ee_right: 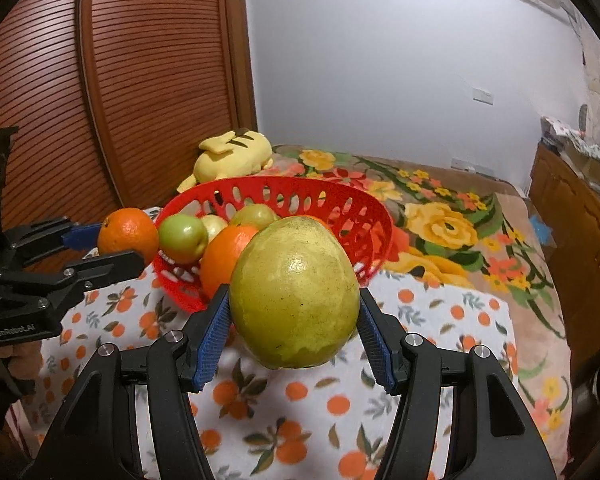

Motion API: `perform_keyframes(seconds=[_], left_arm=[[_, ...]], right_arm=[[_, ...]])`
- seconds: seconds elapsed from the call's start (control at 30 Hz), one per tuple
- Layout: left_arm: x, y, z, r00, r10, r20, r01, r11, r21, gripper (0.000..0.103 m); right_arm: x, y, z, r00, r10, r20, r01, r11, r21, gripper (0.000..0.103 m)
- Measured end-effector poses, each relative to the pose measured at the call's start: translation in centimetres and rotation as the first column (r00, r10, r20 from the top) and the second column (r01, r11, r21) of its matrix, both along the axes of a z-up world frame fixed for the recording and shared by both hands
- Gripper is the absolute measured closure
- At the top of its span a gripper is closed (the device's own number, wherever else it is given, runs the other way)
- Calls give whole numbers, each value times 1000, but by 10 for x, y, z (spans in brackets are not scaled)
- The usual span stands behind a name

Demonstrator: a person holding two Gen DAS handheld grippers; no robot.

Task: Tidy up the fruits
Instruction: 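Lift both fruits and carry them over the red basket, then lower the orange and yellow pomelo into the basket and open both tools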

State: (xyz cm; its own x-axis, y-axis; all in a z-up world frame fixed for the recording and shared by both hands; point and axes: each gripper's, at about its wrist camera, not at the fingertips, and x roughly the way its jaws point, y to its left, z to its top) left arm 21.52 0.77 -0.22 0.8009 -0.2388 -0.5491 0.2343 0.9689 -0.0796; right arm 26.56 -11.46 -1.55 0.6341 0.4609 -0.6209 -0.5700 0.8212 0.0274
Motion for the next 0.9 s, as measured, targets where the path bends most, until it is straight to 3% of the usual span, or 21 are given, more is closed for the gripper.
perform_keyframes(seconds=[0.47,0.8,0.9], left_arm=[[61,17,-1,1000,18,-21,-18,1000,19,58],[86,19,-7,999,25,-33,-24,999,23,58],[92,21,-11,999,32,-40,-31,999,25,58]], right_arm=[[71,29,-17,1000,13,-22,-14,999,-45,41],[82,35,-34,999,14,-45,-16,999,-46,40],[78,34,-27,1000,13,-18,-14,1000,-28,34]])
